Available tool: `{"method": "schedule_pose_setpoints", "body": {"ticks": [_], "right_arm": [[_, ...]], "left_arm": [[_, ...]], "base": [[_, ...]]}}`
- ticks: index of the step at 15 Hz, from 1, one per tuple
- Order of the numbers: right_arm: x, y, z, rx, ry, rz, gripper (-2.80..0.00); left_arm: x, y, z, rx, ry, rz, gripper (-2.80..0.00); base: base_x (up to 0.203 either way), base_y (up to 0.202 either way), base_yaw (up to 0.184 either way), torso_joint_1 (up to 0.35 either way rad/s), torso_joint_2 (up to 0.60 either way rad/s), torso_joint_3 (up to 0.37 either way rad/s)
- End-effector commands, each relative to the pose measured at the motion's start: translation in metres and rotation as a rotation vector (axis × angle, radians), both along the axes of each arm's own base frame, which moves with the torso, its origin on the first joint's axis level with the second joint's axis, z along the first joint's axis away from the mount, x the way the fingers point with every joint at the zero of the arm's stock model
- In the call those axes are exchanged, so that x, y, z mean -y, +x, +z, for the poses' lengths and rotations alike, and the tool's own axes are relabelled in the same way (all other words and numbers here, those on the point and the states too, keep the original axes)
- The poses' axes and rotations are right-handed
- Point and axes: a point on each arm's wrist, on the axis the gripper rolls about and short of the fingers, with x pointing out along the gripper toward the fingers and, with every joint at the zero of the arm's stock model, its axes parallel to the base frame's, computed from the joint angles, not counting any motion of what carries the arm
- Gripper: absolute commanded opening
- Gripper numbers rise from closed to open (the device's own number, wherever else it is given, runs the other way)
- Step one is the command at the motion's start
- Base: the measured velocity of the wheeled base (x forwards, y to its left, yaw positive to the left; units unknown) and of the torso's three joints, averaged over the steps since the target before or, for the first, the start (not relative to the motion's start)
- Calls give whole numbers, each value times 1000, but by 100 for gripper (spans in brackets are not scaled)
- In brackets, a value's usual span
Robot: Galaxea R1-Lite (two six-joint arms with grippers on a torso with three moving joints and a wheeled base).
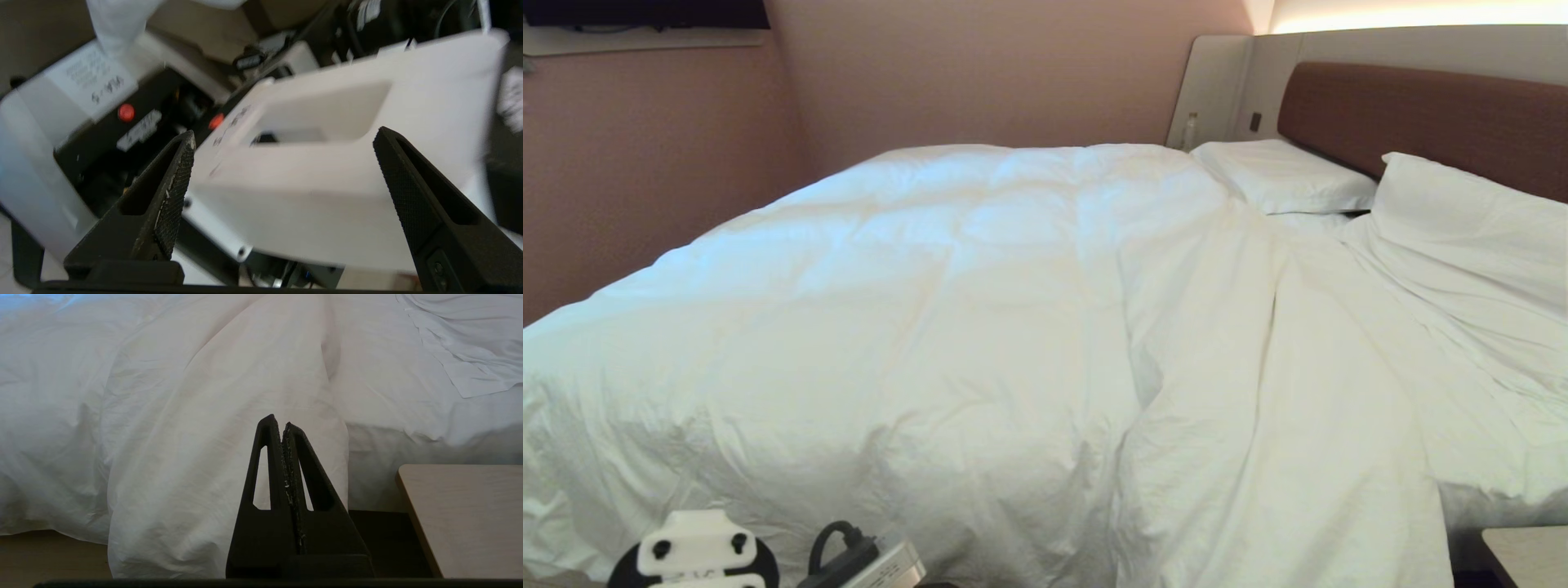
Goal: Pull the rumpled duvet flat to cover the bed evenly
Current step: Flatten the corners of the folded blanket
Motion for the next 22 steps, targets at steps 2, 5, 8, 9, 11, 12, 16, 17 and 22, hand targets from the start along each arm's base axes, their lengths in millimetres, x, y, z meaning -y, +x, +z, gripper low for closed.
{"method": "schedule_pose_setpoints", "body": {"ticks": [2, 5, 8, 9, 11, 12, 16, 17, 22], "right_arm": [[0, 0, 0, 2, 0, 0, -280], [0, 0, 0, 2, 0, 0, -280], [0, 0, 0, 2, 0, 0, -280], [0, 0, 0, 2, 0, 0, -280], [0, 0, 0, 2, 0, 0, -280], [0, 0, 0, 2, 0, 0, -280], [0, 0, 0, 2, 0, 0, -280], [0, 0, 0, 2, 0, 0, -280], [0, 0, 0, 2, 0, 0, -280]], "left_arm": [[-1, 32, 5, 61, 20, 230, 0], [-9, 76, 10, 123, 41, 419, 0], [-15, 103, 20, 162, 26, 517, 0], [-16, 108, 22, 171, 25, 538, -280], [-17, 114, 25, 196, 37, 589, -280], [-19, 116, 28, 221, 47, 634, -280], [-30, 111, 43, 301, 22, 719, -280], [-34, 109, 49, 334, 24, 770, -280], [-60, 102, 69, 503, 90, 1006, -280]], "base": [[0, 0, 0, 0, 0, 0], [0, 0, 0, 0, 0, 0], [0, 0, 0, 0, 0, 0], [0, 0, 0, 0, 0, 0], [0, 0, 0, 0, 0, 0], [0, 0, 0, 0, 0, 0], [0, 0, 0, 0, 0, 0], [0, 0, 0, 0, 0, 0], [0, 0, 0, 0, 0, 0]]}}
